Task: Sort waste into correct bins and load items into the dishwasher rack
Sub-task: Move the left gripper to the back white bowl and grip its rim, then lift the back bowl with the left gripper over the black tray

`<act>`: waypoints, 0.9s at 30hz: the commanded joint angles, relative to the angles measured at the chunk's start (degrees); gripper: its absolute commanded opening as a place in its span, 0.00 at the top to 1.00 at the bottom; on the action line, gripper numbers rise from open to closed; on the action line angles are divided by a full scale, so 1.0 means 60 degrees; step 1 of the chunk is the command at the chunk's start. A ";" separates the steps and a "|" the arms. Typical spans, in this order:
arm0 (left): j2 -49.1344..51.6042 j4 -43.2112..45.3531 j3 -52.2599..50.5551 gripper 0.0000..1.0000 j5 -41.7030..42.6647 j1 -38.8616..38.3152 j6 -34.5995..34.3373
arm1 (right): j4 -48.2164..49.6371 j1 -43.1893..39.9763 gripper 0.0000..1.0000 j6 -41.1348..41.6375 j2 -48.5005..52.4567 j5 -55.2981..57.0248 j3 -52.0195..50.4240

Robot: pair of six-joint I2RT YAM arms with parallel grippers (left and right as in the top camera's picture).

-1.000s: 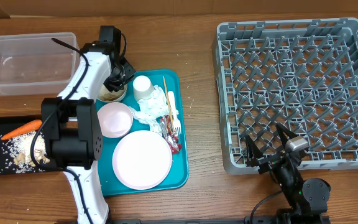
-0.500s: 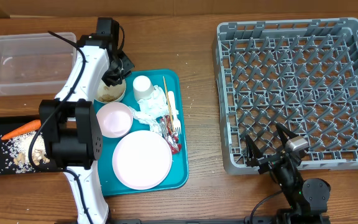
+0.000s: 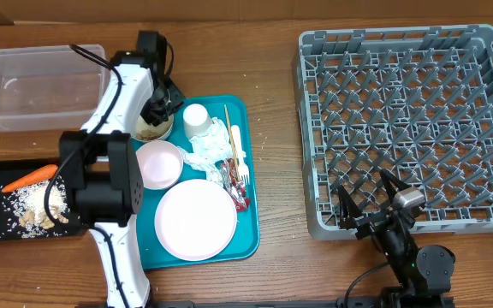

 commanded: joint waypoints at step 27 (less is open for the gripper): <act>0.0153 -0.0820 0.0871 0.96 -0.0164 0.0051 0.0157 | 0.0058 0.0069 0.00 0.0033 -0.0069 0.0095 -0.0098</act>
